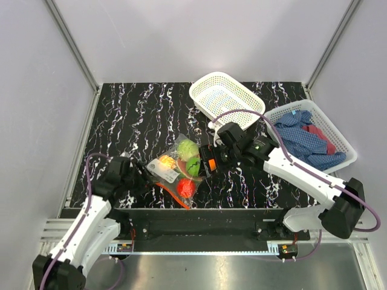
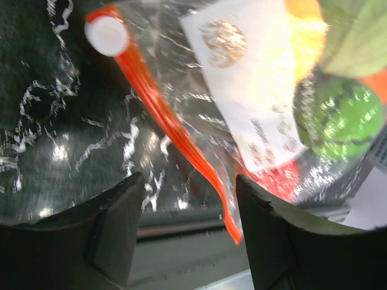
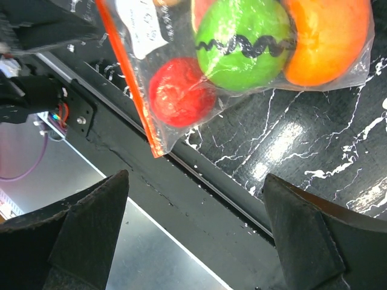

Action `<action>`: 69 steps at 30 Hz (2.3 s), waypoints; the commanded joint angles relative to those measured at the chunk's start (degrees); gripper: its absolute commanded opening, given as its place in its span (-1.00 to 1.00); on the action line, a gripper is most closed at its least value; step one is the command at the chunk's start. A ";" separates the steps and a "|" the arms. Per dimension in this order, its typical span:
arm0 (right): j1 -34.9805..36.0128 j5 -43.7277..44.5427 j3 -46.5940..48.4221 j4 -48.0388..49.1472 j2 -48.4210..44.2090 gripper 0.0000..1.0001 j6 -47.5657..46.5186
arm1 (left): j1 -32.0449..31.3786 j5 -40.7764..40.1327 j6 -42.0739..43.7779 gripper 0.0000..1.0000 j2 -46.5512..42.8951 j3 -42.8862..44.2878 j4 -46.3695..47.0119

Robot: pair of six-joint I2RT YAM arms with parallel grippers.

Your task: Open the zip-top bag and remove the fake food

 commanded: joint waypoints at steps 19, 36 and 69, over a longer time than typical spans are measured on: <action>0.51 2.69 -0.50 -2.82 -9.87 0.99 2.23 | 2.81 -5.16 -10.57 -0.46 -15.18 -21.16 31.97; 0.42 3.04 12.77 -2.65 -0.38 0.99 -7.87 | 2.72 14.69 14.03 -1.00 3.00 10.89 25.22; -21.02 -44.81 5.22 23.90 -1.70 1.00 -32.04 | -14.15 50.29 41.46 -1.00 35.91 47.92 7.38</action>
